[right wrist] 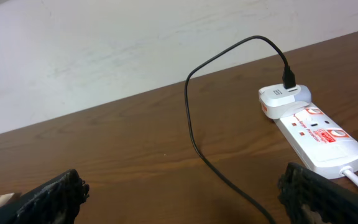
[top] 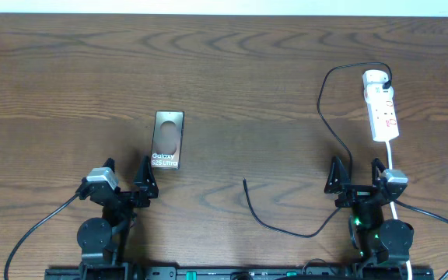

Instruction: Plug charger to phone and switch on socket

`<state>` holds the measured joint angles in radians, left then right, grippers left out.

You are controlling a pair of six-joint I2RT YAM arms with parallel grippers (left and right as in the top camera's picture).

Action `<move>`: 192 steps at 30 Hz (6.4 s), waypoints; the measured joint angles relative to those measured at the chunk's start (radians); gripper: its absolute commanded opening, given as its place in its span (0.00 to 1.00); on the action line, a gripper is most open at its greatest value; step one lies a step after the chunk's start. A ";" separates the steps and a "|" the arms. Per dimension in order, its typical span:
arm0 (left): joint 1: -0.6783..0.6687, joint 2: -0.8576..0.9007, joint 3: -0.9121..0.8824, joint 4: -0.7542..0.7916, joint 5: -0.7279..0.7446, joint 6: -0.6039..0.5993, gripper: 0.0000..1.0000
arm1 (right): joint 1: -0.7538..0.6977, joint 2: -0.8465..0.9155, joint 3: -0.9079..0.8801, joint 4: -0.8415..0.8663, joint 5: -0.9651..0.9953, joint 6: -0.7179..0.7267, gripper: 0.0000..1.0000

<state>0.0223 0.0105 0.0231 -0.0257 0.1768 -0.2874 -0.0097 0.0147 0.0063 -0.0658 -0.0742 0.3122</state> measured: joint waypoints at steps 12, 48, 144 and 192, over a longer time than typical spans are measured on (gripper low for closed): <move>0.000 0.000 0.000 0.000 0.000 0.000 0.88 | 0.000 0.000 0.000 0.000 0.000 0.000 0.99; 0.000 0.077 0.141 -0.011 0.070 0.019 0.88 | 0.000 0.000 0.000 0.000 0.000 0.000 0.99; -0.222 1.899 1.343 -0.880 -0.071 0.259 0.98 | 0.000 -0.003 0.000 0.000 0.001 0.000 0.99; -0.222 1.899 1.279 -0.703 -0.109 0.237 0.98 | 0.000 -0.003 0.000 0.000 0.001 0.000 0.99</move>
<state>-0.2001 1.9099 1.3018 -0.7284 0.0681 -0.0502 -0.0097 0.0120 0.0063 -0.0662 -0.0734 0.3122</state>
